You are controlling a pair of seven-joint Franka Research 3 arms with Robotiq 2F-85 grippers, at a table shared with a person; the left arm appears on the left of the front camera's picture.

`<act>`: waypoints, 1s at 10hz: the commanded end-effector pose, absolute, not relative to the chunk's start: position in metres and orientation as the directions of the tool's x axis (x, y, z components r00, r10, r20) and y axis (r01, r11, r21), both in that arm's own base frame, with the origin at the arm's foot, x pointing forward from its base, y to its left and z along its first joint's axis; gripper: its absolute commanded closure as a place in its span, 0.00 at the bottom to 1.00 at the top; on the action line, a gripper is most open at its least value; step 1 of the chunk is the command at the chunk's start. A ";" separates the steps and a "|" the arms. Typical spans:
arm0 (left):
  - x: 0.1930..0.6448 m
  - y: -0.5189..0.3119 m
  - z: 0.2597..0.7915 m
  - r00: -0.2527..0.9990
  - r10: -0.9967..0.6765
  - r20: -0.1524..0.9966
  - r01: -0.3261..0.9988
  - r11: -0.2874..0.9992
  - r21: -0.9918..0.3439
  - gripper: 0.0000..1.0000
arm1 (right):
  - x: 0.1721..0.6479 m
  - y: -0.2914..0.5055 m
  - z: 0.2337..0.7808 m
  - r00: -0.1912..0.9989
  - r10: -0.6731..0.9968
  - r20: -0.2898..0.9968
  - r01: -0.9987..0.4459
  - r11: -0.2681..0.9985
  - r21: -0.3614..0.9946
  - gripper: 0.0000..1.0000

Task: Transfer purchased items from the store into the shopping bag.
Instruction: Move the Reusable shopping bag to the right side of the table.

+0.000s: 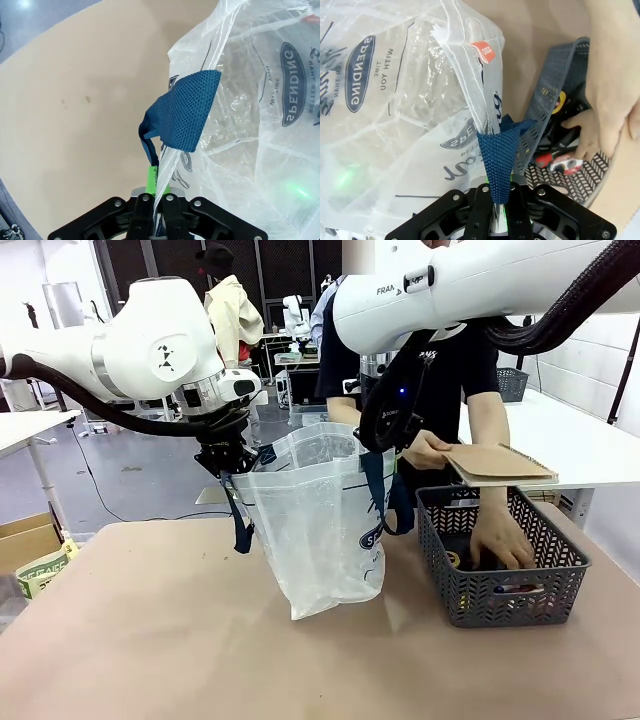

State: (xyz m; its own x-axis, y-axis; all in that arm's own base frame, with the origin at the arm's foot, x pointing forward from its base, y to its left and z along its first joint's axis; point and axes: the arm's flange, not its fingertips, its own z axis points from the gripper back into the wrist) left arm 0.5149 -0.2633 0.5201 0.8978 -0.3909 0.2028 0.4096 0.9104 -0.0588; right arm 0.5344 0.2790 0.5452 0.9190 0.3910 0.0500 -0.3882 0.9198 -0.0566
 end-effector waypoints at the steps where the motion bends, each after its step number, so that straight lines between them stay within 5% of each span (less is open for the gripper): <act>1: 0.513 -0.262 0.520 0.902 -0.382 0.202 0.400 0.914 -0.060 1.00 | 0.535 0.278 0.545 0.921 0.387 0.050 -0.384 0.921 -0.062 1.00; 10: 0.513 -0.262 0.520 0.902 -0.382 0.202 0.400 0.914 -0.060 1.00 | 0.535 0.278 0.545 0.921 0.387 0.050 -0.384 0.921 -0.062 1.00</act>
State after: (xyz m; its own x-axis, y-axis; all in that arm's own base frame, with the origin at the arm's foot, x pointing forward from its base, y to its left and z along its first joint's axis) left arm 0.5149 -0.2633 0.5201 0.8978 -0.3909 0.2028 0.4096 0.9103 -0.0588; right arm 0.5344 0.2790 0.5452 0.9190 0.3910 0.0501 -0.3882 0.9198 -0.0565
